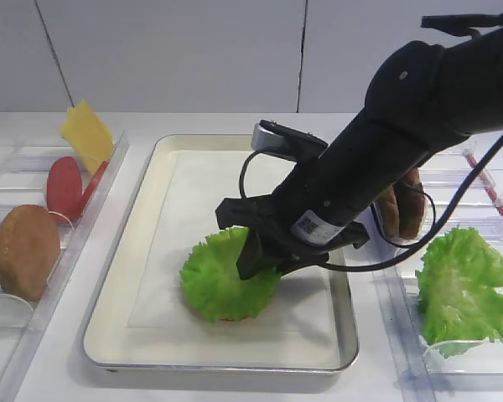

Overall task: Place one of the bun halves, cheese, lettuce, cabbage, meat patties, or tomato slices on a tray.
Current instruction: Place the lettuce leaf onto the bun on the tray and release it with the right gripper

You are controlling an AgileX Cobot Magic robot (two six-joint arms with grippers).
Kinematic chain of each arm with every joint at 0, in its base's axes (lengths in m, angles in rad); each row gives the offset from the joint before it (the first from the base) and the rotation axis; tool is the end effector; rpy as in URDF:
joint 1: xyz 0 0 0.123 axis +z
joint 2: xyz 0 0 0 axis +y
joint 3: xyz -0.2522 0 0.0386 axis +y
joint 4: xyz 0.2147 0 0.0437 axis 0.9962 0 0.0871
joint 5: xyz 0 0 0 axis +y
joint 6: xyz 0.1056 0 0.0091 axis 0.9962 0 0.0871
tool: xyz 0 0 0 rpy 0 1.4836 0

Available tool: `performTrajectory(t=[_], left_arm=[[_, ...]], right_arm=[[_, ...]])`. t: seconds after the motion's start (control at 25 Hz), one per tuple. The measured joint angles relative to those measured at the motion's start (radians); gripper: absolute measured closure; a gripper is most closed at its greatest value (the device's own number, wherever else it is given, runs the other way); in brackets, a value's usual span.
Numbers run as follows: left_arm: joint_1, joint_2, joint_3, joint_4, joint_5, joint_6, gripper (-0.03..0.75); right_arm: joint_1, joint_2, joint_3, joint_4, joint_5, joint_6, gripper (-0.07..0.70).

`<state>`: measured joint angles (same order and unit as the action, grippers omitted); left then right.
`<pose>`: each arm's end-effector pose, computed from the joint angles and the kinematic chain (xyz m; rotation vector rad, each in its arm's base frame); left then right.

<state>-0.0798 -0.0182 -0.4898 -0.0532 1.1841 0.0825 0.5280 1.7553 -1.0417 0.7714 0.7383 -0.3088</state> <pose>0.0010 -0.0053 0.2408 0.1818 2.1514 -0.0632 0.2414 0.1985 0.1689 -0.4389 2.8505 0.8733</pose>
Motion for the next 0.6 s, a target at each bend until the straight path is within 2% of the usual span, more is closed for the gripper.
performTrajectory(t=[0.2,0.32,0.6], left_arm=[[0.0,0.0,0.0,0.0,0.0,0.0,0.446],[0.0,0.0,0.0,0.0,0.0,0.0,0.446],[0.0,0.0,0.0,0.0,0.0,0.0,0.446]], right_arm=[[0.0,0.0,-0.02,-0.018,0.018,0.005,0.356],[0.0,0.0,-0.053,-0.081,0.043,0.052,0.355],[0.0,0.0,-0.115,-0.282,0.154,0.184,0.354]])
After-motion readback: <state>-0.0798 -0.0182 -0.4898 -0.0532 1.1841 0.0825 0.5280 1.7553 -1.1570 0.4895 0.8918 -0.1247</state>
